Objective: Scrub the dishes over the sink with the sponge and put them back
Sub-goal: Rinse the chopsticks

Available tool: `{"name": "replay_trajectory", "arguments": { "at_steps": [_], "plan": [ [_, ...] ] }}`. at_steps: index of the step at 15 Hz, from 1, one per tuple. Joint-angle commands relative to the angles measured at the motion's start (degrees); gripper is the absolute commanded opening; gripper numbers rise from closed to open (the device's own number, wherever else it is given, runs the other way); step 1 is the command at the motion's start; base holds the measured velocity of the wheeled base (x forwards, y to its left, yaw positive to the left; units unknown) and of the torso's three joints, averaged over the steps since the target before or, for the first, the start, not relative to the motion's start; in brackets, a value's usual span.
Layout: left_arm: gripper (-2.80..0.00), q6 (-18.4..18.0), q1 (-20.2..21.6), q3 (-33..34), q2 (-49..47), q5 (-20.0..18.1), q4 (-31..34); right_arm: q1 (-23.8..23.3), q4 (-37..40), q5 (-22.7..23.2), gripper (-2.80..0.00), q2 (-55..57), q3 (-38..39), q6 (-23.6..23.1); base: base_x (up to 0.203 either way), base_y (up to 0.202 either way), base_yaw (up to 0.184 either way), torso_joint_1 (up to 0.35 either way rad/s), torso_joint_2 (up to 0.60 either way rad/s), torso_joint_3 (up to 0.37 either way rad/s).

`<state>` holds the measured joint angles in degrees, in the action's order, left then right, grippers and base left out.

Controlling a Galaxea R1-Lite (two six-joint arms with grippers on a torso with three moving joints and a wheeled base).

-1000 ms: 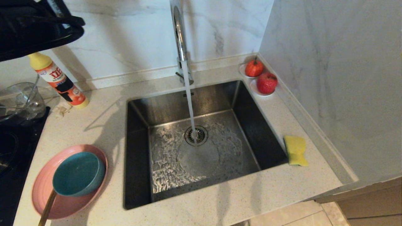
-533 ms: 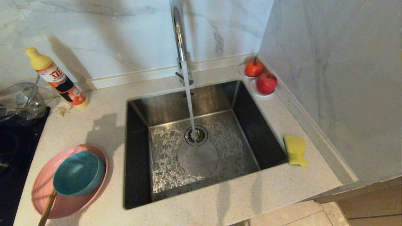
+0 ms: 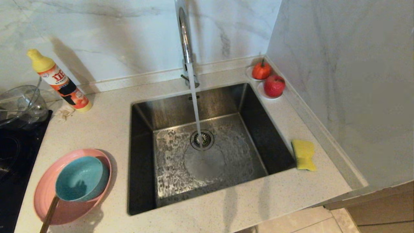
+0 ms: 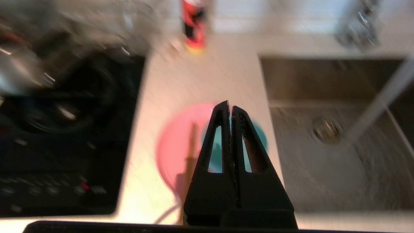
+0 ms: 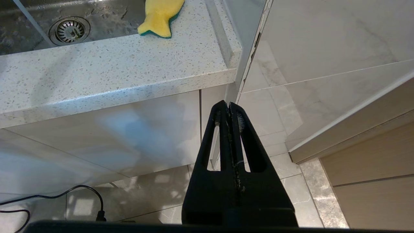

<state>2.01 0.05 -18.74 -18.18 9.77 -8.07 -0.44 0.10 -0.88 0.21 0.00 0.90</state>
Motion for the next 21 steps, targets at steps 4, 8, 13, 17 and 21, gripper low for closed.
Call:
{"name": "replay_trajectory", "arguments": {
  "at_steps": [4, 8, 13, 17, 21],
  "plan": [
    [-2.8, -1.66, 0.31, 13.31, 17.42, -8.58, 6.33, 0.0, -0.01, 0.0, -2.8, -0.03, 0.02, 0.06, 0.0, 0.0, 0.0, 0.0, 0.0, 0.0],
    [-2.8, -3.93, 0.31, 18.65, 18.26, -10.12, 8.45, 0.0, -0.01, 0.0, -2.8, -0.03, 0.09, 0.06, 0.0, 0.0, 0.0, 0.0, 0.0, 0.0],
    [-2.8, -6.05, 0.31, 18.74, 18.26, -10.38, 8.34, 0.0, -0.01, 0.0, -2.8, -0.03, 0.0, 0.06, 0.0, 0.0, 0.0, 0.0, 0.0, 0.0],
    [-2.8, -5.05, 0.22, 18.74, 18.26, -10.45, 8.16, 0.07, -0.01, 0.0, -2.8, -0.03, 0.07, 0.06, 0.0, 0.0, 0.0, 0.0, 0.0, 0.0],
    [-2.8, -4.77, 0.31, 17.32, 18.26, -9.44, 6.09, 0.0, -0.01, 0.0, -2.8, -0.03, 0.0, 0.06, 0.0, 0.0, 0.0, 0.0, 0.0, 0.0]
  ]
}}
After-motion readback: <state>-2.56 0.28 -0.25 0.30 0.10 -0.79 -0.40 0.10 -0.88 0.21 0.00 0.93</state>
